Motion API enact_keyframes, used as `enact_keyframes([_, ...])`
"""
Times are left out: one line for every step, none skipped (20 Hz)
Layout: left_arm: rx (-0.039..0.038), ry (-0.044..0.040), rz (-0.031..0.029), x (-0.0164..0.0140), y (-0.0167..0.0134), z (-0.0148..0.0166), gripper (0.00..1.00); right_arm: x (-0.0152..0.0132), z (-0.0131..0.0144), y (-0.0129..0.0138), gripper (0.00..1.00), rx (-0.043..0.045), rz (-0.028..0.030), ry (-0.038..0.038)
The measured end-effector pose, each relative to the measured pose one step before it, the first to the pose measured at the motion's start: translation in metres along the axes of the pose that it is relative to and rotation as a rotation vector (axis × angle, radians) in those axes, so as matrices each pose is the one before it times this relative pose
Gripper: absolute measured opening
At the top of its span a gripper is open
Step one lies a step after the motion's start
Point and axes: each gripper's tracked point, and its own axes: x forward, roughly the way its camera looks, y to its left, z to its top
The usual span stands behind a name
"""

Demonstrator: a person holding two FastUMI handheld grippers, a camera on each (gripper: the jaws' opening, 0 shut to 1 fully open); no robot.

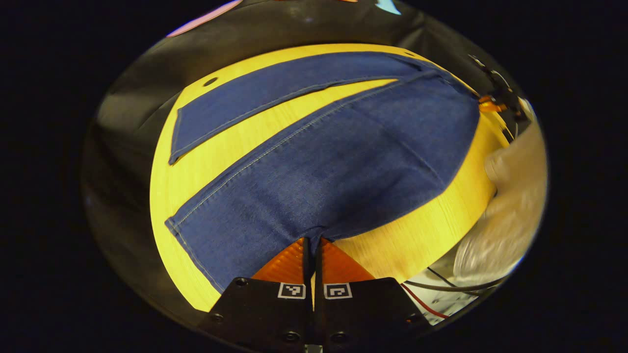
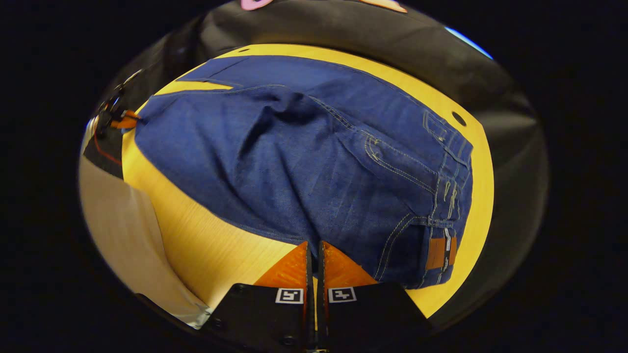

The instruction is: Grasp the waist and the cuffs of the jeans and fold them to make the two legs overlap; first hold the waist and fold one-third of the jeans toward the cuffs, then hold the cuffs and fold the remaining one-third in the same direction to finish folding.

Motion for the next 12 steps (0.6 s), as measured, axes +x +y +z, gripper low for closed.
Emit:
enact_keyframes([-0.04099,-0.03083,0.02733,-0.00287,0.00268,0.00782,0.0,-0.00212,0.00276,-0.00048,0.05,0.00117,-0.02643,-0.01012])
enact_keyframes([-0.04231,-0.03324,0.02044,-0.00471,-0.00013,0.0085,0.0,-0.00308,0.00145,0.00029,0.04,0.00433,-0.02249,-0.01199])
enact_keyframes([-0.041,-0.04149,0.01788,-0.00609,0.00146,0.01188,0.0,-0.00307,0.00354,0.00076,0.03,0.01616,-0.01382,-0.01617])
enact_keyframes([-0.03748,-0.02877,0.01215,-0.00615,0.0008,0.00886,0.0,-0.00381,0.00519,-0.00167,0.03,0.02734,-0.0112,-0.01857])
enact_keyframes([-0.0279,-0.0285,0.00135,-0.00298,0.00022,0.01182,0.0,-0.00537,0.00689,-0.00123,0.01,0.02557,-0.00952,-0.01504])
enact_keyframes([-0.01795,-0.02128,0.0053,-0.00168,0.00357,0.01125,0.0,-0.00599,0.00793,-0.00365,0.03,0.01565,-0.01344,-0.02017])
enact_keyframes([-0.01085,-0.02855,0.01081,-0.0041,0.00327,0.01443,0.0,-0.00669,0.012,-0.00322,0.03,0.00782,-0.01626,-0.0303])
enact_keyframes([-0.00452,-0.03456,0.01076,-0.00368,0.00353,0.01711,0.0,-0.00761,0.01367,-0.00357,0.03,0.00457,-0.01686,-0.03245])
enact_keyframes([-0.00404,-0.0324,0.01068,0.00068,0.00272,0.01905,0.0,-0.00514,0.01534,-0.00388,0.03,0.00643,-0.01663,-0.02971])
enact_keyframes([-0.00595,-0.02282,0.00922,0.00541,0.00363,0.01679,0.0,-0.00412,0.01205,-0.00153,0.02,0.00414,-0.01214,-0.02148])
enact_keyframes([-0.00496,-0.01718,0.00639,0.00314,0.00289,0.01538,0.0,-0.00299,0.01372,-0.00418,0.0,0.00212,-0.01101,-0.01924])
enact_keyframes([-0.00394,-0.01575,0.00152,0.00288,0.00198,0.01717,0.0,-0.00267,0.01375,-0.00241,0.03,0.00009,-0.00536,-0.01455])
